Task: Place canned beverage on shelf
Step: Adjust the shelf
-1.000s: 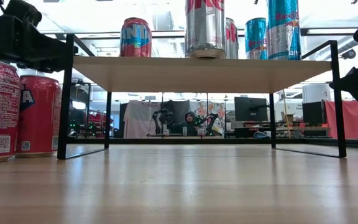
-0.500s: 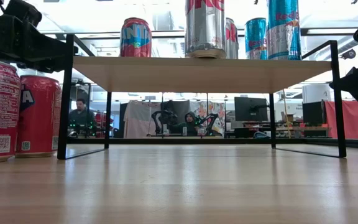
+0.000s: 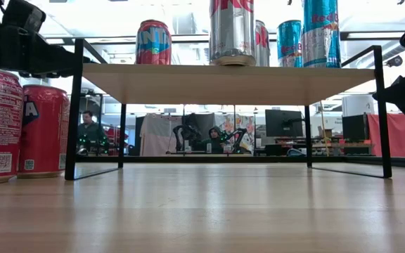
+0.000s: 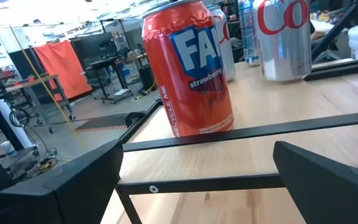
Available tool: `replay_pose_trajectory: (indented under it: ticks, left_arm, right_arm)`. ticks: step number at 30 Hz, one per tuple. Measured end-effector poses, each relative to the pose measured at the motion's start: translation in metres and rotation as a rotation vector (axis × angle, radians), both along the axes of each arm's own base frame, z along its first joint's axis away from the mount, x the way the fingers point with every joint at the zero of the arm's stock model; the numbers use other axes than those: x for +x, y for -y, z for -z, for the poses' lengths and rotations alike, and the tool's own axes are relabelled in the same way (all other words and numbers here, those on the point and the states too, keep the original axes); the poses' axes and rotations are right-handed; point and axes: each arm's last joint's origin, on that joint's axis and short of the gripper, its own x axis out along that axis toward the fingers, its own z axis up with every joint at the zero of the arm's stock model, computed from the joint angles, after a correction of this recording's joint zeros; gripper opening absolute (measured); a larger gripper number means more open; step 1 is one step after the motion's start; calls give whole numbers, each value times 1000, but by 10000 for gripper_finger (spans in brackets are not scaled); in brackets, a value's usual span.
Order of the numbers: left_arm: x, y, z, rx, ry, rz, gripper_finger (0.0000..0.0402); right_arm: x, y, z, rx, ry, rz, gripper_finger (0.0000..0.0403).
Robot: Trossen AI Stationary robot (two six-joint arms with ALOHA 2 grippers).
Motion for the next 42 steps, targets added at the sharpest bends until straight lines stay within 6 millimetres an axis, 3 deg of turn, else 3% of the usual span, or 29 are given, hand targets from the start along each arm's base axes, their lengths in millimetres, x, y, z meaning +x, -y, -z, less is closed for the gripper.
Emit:
replay_pose_trajectory:
  ticks: [8, 12, 16, 20, 25, 31, 38, 42]
  left_arm:
    - [0, 0, -8, -135, 112, 3, 400]
    - [-4, -1, -31, -207, 319, 19, 400]
    - [-9, 0, -66, -238, 367, 128, 400]
    - [-13, 3, -106, -325, 187, 261, 400]
    - [-18, 1, -153, -515, -95, 169, 400]
    - [-3, 6, -156, -764, -429, -65, 400]
    - [34, 21, -159, -956, -558, -117, 400]
    - [54, 27, -165, -962, -580, -159, 400]
  right_arm:
    - [0, 0, 0, 0, 0, 0, 384]
    - [0, 0, 0, 0, 0, 0, 384]
    - [0, 0, 0, 0, 0, 0, 384]
    - [0, 0, 0, 0, 0, 0, 384]
    - [0, 0, 0, 0, 0, 0, 384]
    - [0, 0, 0, 0, 0, 0, 384]
    - [0, 0, 0, 0, 0, 0, 384]
    - [0, 0, 0, 0, 0, 0, 384]
